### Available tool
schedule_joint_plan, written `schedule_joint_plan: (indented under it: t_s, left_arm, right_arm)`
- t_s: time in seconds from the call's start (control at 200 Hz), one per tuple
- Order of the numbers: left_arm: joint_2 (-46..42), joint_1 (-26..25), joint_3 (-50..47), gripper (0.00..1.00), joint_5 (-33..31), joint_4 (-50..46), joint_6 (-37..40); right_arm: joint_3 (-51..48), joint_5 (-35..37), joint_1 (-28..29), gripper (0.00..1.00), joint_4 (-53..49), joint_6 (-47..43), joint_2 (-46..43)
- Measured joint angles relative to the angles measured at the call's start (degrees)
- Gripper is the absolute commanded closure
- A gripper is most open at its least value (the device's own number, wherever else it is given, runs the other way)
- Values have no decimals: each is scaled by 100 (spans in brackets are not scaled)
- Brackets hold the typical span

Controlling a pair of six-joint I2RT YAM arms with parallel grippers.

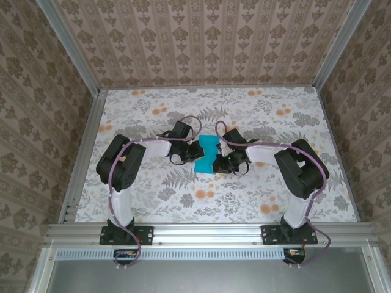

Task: Fold a paper plane with a square sheet of paper (pick it up from the middle)
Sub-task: Fold the triangle a second time at the center of the table.

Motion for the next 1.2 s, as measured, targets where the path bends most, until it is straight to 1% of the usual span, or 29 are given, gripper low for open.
schedule_joint_plan:
  t_s: [0.375, 0.505, 0.64, 0.78, 0.915, 1.205]
  left_arm:
    - [55, 354, 466, 89, -81, -483, 457]
    - [-157, 380, 503, 88, -133, -621, 595]
    - [-542, 299, 435, 88, -133, -605, 621]
    - [-741, 28, 289, 88, -109, -435, 614]
    - [-597, -175, 223, 90, -109, -380, 588]
    - [-146, -164, 223, 92, -247, -396, 544]
  right_arm:
    - [11, 15, 0, 90, -24, 2, 0]
    - [17, 17, 0, 90, -48, 2, 0]
    - [17, 17, 0, 90, -50, 2, 0]
    - [17, 17, 0, 90, -50, 2, 0]
    - [17, 15, 0, 90, -50, 2, 0]
    - [24, 13, 0, 90, -50, 0, 0]
